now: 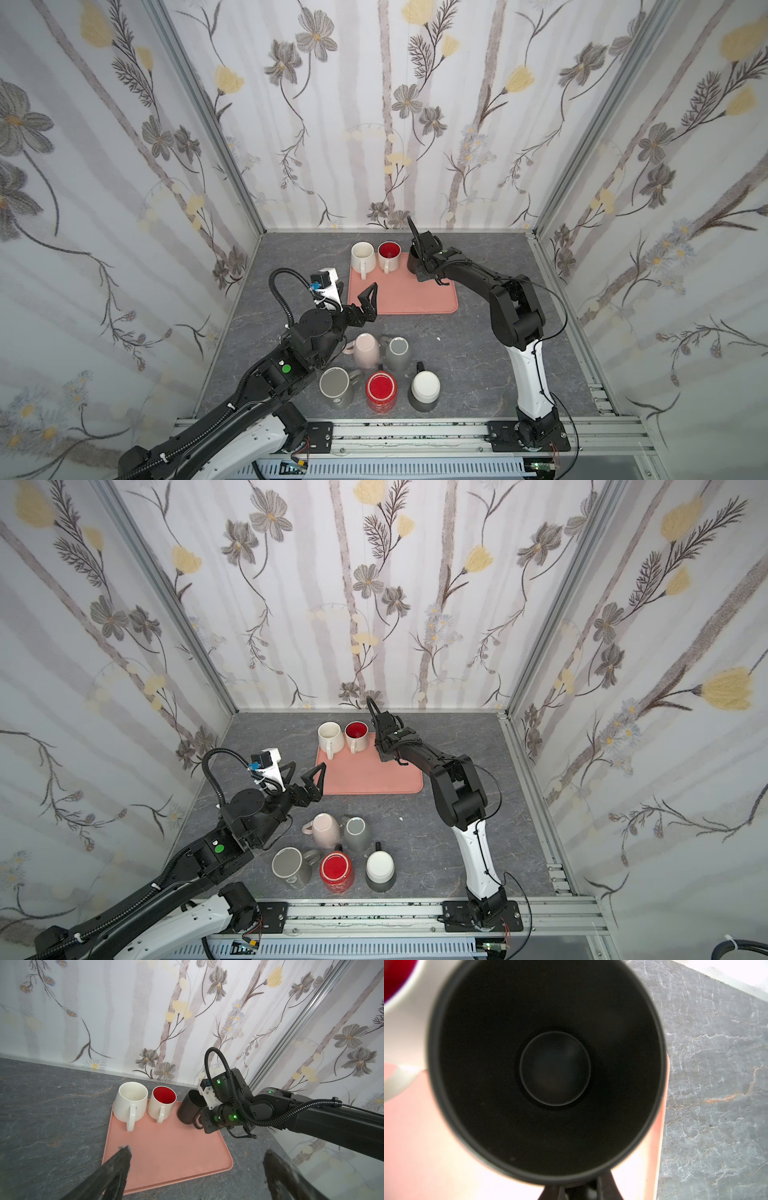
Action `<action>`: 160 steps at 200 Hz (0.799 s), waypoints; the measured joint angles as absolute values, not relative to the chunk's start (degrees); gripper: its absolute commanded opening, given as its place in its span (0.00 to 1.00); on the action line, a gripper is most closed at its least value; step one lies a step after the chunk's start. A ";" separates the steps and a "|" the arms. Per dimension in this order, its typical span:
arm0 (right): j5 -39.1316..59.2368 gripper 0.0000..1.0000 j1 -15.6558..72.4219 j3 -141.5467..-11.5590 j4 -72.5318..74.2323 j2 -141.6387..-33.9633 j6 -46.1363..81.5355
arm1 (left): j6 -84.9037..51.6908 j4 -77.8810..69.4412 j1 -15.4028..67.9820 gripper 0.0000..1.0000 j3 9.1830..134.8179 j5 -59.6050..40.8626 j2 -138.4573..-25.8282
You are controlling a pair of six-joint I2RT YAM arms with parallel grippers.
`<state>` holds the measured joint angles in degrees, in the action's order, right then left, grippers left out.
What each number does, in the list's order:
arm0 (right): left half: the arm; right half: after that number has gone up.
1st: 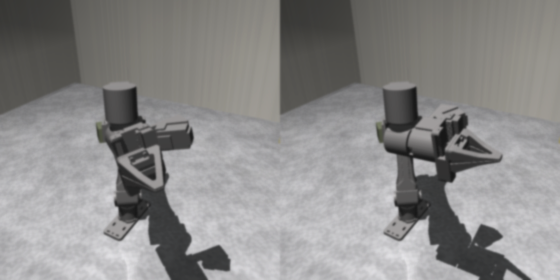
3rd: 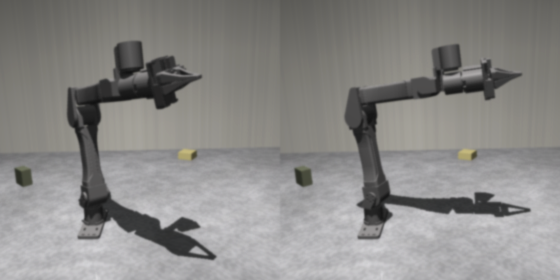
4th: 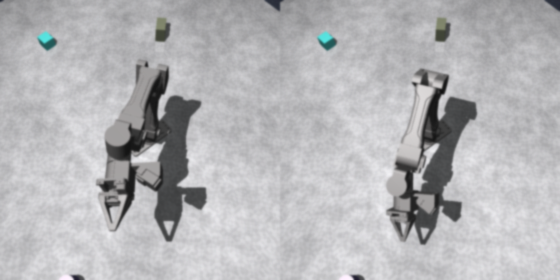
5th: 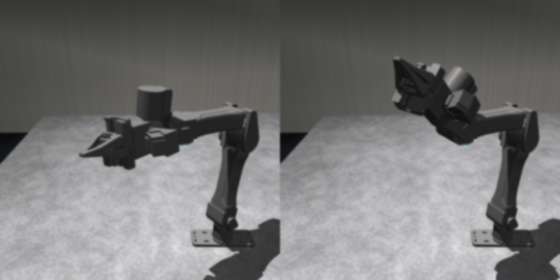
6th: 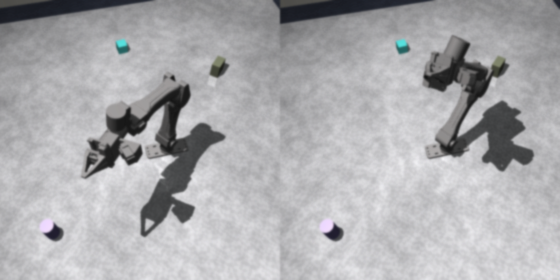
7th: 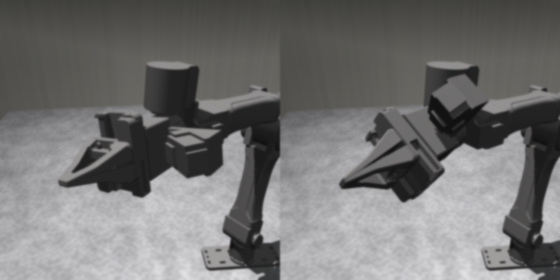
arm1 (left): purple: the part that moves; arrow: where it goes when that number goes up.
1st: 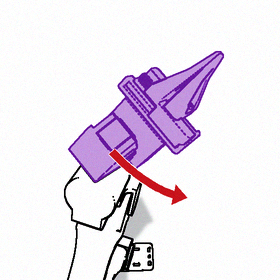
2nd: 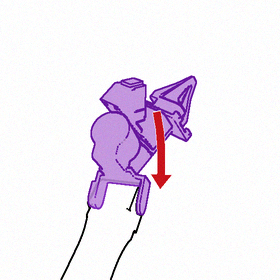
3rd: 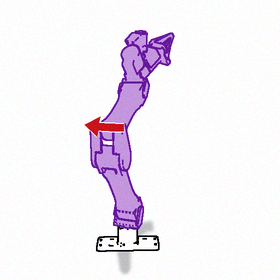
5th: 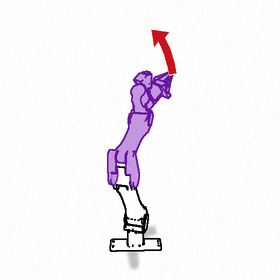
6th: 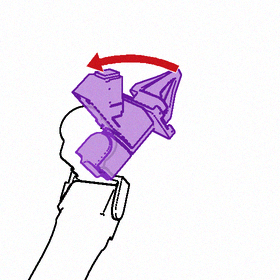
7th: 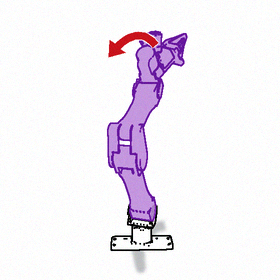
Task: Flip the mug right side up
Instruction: 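Carry the black mug onto the tray with the right gripper while the left arm withdraws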
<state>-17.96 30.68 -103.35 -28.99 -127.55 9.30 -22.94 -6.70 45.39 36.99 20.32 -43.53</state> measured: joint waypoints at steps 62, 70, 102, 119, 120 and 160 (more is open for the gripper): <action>-19.90 0.04 30.68 -108.66 -29.78 -131.35 7.86 | -22.94 -6.70 45.39 1.00 36.99 20.32 -43.44; -19.88 0.04 30.68 -109.16 -29.89 -131.66 7.86 | -22.94 -6.70 45.39 1.00 36.99 20.32 -43.44; -19.81 0.10 30.68 -111.33 -30.94 -132.88 7.40 | -22.94 -6.70 45.39 1.00 36.91 20.32 -43.48; -19.81 0.16 30.68 -112.16 -30.98 -133.47 7.40 | -22.94 -6.68 45.39 1.00 36.91 20.32 -43.66; -19.79 0.17 30.68 -112.18 -30.98 -133.47 7.40 | -22.94 -6.68 45.39 1.00 36.91 20.32 -43.66; -19.38 0.37 30.68 -112.36 -30.74 -133.53 7.44 | -22.94 -6.68 45.39 1.00 36.91 20.56 -43.70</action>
